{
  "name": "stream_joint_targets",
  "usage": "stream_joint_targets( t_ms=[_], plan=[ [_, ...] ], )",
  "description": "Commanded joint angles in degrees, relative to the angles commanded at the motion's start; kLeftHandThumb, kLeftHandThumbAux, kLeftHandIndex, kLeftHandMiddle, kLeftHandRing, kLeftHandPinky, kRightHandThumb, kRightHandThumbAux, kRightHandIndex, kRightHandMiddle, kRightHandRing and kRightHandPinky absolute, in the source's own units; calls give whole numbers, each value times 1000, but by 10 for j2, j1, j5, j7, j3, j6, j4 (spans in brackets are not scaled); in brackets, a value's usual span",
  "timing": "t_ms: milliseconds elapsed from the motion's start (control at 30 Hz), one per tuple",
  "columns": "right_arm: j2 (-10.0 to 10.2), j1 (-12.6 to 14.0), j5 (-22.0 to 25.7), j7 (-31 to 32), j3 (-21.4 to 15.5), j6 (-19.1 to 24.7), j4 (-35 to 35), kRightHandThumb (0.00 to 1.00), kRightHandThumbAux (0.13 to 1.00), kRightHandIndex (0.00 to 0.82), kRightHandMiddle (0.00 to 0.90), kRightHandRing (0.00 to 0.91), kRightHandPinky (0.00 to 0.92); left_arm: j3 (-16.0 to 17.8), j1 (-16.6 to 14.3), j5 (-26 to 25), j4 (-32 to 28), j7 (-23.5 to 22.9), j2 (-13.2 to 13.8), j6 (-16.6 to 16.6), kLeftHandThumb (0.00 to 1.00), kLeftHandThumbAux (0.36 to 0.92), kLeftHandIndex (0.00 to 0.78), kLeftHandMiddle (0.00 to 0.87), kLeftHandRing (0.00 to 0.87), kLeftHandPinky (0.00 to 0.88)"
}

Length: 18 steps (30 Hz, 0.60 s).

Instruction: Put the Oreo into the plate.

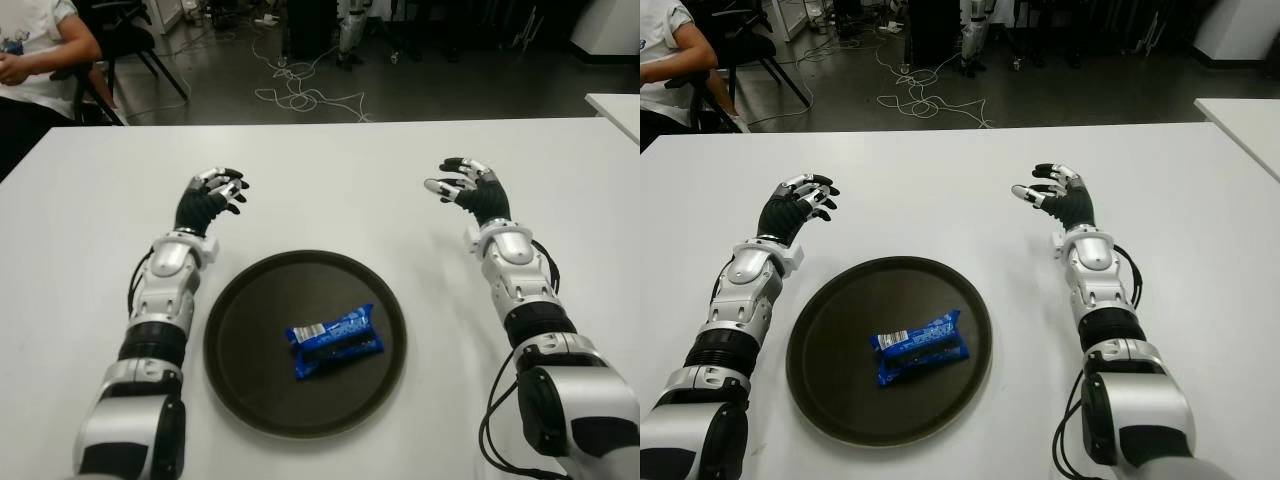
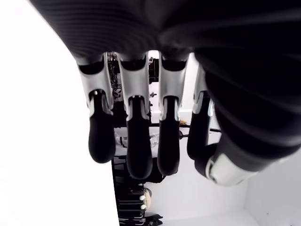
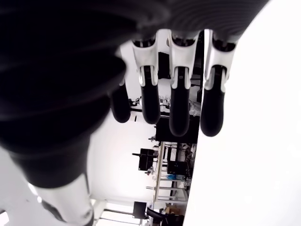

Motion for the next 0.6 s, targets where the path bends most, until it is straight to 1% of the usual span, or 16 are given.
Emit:
stream_joint_targets(
  t_ms=[233,600],
  plan=[
    [1,1,0,-1,1,2,-3,74,827,322,453,487,524,0,-1,-1,3,-2,1,-3,833,673,419,463,510,574],
    [1,1,1,-2,1,2,-1,66,827,324,462,493,536,0,-3,-1,9,-4,2,-3,833,672,419,466,499,543]
  ],
)
